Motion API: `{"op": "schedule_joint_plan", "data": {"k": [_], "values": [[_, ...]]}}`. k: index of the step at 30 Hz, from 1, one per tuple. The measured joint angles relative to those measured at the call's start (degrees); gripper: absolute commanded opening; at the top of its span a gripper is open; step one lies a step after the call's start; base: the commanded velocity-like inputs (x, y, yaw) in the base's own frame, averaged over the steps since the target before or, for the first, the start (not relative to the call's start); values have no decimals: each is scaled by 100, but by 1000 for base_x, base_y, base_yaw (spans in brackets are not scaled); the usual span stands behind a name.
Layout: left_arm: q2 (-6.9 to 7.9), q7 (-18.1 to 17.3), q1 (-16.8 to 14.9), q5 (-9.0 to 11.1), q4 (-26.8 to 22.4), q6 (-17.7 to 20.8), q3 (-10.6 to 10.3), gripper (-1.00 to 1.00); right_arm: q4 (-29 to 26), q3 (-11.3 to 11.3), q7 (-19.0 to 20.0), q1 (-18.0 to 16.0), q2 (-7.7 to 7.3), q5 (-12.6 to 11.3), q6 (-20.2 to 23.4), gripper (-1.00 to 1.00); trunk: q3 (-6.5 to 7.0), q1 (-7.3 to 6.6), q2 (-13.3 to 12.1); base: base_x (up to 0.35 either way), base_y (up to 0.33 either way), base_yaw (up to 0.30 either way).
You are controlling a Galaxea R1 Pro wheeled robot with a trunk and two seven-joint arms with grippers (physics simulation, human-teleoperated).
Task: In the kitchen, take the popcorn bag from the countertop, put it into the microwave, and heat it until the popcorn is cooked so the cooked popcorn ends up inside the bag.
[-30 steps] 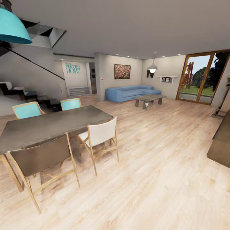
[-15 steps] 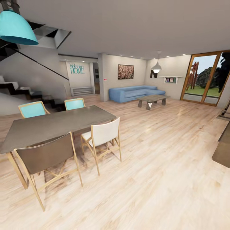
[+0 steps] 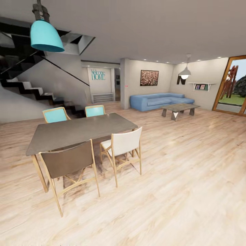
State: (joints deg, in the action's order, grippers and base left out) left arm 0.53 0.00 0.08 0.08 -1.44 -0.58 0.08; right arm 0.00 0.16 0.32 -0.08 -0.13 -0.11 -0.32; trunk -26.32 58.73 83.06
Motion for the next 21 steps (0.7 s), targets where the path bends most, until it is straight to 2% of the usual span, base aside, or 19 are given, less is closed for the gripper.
{"op": "schedule_joint_plan", "data": {"k": [5, 21], "values": [[0, 0, 0, 0, 0, 1, 0, 100, 3, 1, -3, 0, 8, 10, -187, 100, 15, 0, 0, 0, 0, 280], [0, 0, 0, 0, 0, 1, 0, 100, 1, 8, -8, 0, -14, 2, -206, 100, 64, 0, 0, 0, 0, 280]]}}
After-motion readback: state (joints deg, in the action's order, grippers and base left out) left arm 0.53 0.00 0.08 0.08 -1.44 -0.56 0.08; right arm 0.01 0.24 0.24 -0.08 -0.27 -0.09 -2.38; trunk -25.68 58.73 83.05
